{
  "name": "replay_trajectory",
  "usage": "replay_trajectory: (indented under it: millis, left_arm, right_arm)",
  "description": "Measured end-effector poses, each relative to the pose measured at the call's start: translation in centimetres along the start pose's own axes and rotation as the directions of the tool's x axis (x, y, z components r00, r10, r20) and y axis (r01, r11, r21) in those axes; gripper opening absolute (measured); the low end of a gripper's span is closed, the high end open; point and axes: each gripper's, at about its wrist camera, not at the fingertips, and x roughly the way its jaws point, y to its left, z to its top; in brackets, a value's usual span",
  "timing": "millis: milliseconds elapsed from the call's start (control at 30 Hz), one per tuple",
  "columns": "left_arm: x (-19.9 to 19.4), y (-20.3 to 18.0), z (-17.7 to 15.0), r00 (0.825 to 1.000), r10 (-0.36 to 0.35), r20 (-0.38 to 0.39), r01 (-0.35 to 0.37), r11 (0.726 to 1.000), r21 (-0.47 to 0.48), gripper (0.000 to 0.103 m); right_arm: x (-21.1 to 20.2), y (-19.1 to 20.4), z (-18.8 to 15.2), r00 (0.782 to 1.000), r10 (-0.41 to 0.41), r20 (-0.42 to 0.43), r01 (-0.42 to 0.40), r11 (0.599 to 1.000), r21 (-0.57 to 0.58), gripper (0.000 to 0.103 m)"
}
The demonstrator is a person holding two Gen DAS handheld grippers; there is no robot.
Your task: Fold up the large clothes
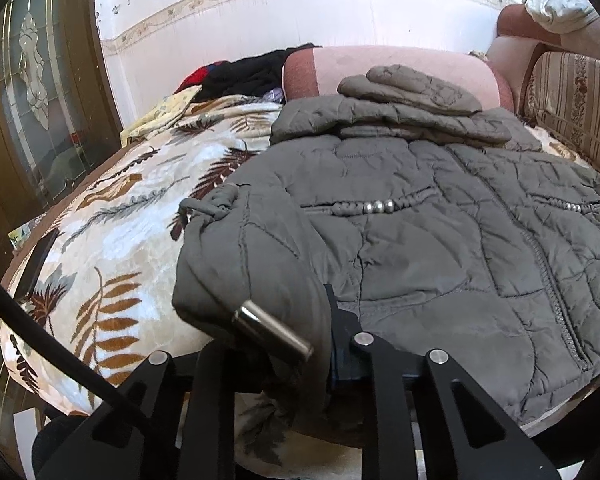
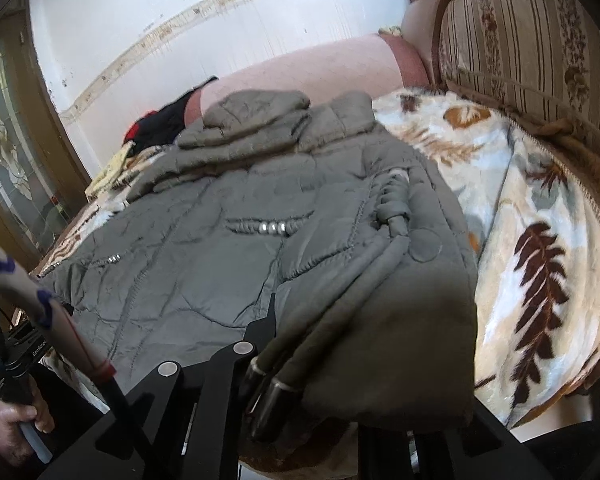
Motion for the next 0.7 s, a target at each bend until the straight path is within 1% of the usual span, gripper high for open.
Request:
replay_trajectory:
  millis: [100,200,467,700]
  left_arm:
    - [-1.0,0.1,0.3,1.0,-0.006,0.023,0.006,1.0,0.0,0.017]
    - [-2.1,0.2,0.5,0.999,-0.003,0.046,0.003,1.0,0.003,0.016]
    - [-4.5,1.3,0.7,0.998,-0.028,0.051,0.03,0.999,-0.023,0.016]
    - [-5.1,2.2,2.0,0.996,-0.057,0.061,0.059,0.998,-0.026,0.017]
  right_arm:
    - [-1.5,0.1,0.6,0.999,0.01,0.049,-0.009,1.0,-0.012,0.014]
    - [-2.7,0.1,0.7,0.997,0.022,0.074,-0.022,1.0,-0.01,0.014]
    - [-5.3,0.1,0.3,0.994,0.064,0.091,-0.064,0.998,-0.01,0.014]
    - [-6.0,-0.5,1.4,0.99,0.096,0.102,-0.097,0.995,0.01,0.014]
